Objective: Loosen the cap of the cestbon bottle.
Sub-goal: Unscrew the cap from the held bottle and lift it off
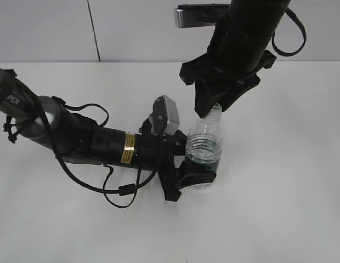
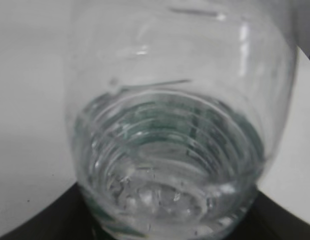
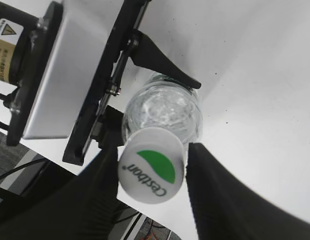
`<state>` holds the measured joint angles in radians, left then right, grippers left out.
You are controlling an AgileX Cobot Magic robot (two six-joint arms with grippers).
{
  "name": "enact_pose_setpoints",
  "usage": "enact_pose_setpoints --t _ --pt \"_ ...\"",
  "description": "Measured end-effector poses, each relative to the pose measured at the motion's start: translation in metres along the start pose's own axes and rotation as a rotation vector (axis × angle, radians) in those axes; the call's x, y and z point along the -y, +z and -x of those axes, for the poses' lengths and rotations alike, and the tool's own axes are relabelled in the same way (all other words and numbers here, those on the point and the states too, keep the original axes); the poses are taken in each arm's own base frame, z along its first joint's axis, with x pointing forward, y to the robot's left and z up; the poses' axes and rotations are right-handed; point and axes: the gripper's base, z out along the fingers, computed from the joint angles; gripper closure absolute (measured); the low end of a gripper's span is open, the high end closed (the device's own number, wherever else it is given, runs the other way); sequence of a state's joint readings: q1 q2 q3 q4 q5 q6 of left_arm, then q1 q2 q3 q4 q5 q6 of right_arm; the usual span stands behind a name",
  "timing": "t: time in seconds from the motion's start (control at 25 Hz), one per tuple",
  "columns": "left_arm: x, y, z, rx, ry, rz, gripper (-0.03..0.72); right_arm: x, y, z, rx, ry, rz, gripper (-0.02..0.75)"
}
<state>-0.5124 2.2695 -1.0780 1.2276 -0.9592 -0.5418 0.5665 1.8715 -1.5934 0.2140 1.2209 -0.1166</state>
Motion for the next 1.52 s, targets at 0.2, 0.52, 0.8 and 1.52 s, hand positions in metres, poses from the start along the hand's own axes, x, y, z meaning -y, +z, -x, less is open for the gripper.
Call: enact_pose_setpoints --t 0.2,0.52,0.8,1.52 --pt "0.0001 0.0003 0.0001 -0.001 -0.001 0.0 0.276 0.0001 0.0 0.0 0.0 0.0 -0.001 0.437" --pt "-0.0003 0.0003 0.0 -0.002 -0.005 0.005 0.276 0.0003 0.0 0.0 -0.001 -0.165 -0.003 0.438" --pt "-0.0005 0.0003 0.0 -0.002 -0.005 0.007 0.276 0.0001 0.0001 0.0 -0.001 -0.694 -0.004 0.439" --pt "-0.0008 0.0007 0.0005 -0.001 -0.006 0.01 0.276 0.0001 -0.0038 0.0019 -0.015 -1.412 -0.029 0.428"
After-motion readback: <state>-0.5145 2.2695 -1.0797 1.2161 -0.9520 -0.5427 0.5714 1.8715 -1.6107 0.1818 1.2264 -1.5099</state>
